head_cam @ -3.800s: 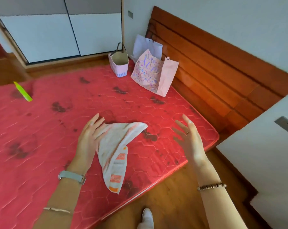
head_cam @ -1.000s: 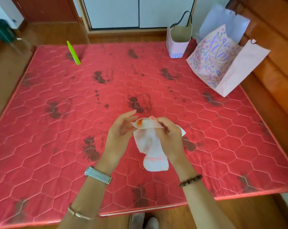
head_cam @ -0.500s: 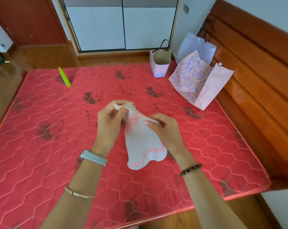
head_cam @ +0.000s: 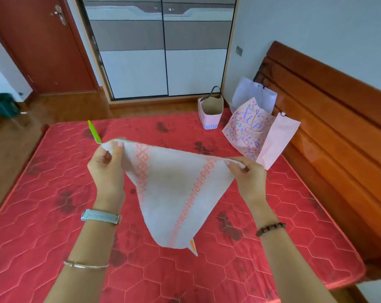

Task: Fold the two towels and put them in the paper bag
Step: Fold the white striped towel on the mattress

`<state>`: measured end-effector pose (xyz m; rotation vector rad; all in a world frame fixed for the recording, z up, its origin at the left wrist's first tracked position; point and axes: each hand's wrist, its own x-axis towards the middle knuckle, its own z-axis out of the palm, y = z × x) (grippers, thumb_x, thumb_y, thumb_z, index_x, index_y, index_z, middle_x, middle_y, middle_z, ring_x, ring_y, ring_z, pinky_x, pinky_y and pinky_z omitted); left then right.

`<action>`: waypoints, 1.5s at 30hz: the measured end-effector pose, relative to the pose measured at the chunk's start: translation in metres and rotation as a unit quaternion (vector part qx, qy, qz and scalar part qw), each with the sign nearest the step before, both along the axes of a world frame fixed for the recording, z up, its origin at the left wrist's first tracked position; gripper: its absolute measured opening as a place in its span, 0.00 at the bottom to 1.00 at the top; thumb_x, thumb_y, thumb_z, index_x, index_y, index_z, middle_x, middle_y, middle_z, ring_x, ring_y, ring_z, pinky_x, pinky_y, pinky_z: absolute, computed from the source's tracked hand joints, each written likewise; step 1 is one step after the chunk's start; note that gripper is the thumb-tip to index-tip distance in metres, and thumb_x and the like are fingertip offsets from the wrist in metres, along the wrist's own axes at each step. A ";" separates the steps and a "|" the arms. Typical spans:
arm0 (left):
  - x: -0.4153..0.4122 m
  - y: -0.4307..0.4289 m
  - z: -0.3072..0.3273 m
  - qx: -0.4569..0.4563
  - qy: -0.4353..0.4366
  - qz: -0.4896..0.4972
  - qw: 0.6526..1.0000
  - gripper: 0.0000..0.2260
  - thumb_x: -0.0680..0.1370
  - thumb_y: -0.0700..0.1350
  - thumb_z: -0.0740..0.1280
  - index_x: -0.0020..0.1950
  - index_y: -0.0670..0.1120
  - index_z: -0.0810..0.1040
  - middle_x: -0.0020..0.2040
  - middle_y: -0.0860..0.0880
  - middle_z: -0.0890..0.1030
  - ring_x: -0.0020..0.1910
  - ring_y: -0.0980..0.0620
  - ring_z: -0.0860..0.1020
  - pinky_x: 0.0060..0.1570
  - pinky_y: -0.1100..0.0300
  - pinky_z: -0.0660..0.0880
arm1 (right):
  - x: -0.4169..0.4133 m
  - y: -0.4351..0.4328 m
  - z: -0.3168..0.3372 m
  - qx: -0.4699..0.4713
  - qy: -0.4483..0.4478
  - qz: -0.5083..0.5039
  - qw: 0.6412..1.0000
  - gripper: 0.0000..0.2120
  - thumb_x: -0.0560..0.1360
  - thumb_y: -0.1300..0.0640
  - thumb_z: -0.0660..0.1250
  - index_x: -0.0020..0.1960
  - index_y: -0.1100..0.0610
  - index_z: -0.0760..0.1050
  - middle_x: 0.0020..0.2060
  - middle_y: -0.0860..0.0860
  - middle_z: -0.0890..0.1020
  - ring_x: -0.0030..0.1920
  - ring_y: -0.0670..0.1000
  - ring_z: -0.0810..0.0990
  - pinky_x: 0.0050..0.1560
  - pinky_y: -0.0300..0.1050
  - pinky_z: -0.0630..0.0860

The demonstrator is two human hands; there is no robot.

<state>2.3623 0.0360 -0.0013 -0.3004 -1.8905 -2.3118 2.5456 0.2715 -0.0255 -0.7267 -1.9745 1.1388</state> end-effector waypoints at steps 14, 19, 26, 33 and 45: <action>-0.086 0.021 0.027 -0.014 -0.031 -0.001 0.999 0.11 0.75 0.42 0.74 0.37 0.41 0.74 0.38 0.48 0.70 0.37 0.55 0.66 0.37 0.62 0.64 | -0.091 0.046 0.085 -0.015 0.071 -0.017 0.997 0.05 0.78 0.58 0.66 0.46 0.52 0.81 0.41 0.47 0.83 0.43 0.43 0.77 0.45 0.37 0.72; -0.108 0.043 0.071 0.016 0.014 -0.015 1.000 0.13 0.77 0.38 0.72 0.34 0.48 0.75 0.36 0.57 0.78 0.37 0.64 0.73 0.40 0.68 0.70 | -0.126 0.067 0.123 0.006 0.098 -0.027 0.995 0.10 0.78 0.57 0.66 0.39 0.46 0.77 0.33 0.37 0.76 0.35 0.33 0.74 0.43 0.33 0.68; -0.128 0.036 0.100 0.026 0.061 -0.003 0.998 0.06 0.77 0.39 0.72 0.40 0.44 0.80 0.40 0.57 0.83 0.42 0.61 0.78 0.48 0.64 0.75 | -0.149 0.063 0.149 0.014 0.144 -0.008 0.990 0.22 0.79 0.60 0.65 0.31 0.43 0.65 0.22 0.34 0.71 0.28 0.36 0.67 0.34 0.29 0.63; -0.117 0.008 0.070 -0.006 0.047 -0.008 0.999 0.07 0.77 0.44 0.71 0.42 0.43 0.78 0.36 0.47 0.73 0.37 0.55 0.69 0.37 0.63 0.69 | -0.138 0.038 0.117 -0.001 0.138 0.001 0.990 0.11 0.79 0.61 0.65 0.40 0.51 0.77 0.31 0.37 0.75 0.33 0.31 0.73 0.41 0.24 0.68; -0.016 -0.060 -0.101 -0.084 -0.154 0.033 0.984 0.11 0.74 0.43 0.75 0.34 0.46 0.77 0.38 0.46 0.72 0.38 0.51 0.70 0.40 0.56 0.71 | -0.042 -0.024 -0.059 -0.055 -0.053 -0.040 0.996 0.08 0.78 0.56 0.66 0.53 0.55 0.82 0.39 0.43 0.80 0.43 0.44 0.77 0.40 0.27 0.69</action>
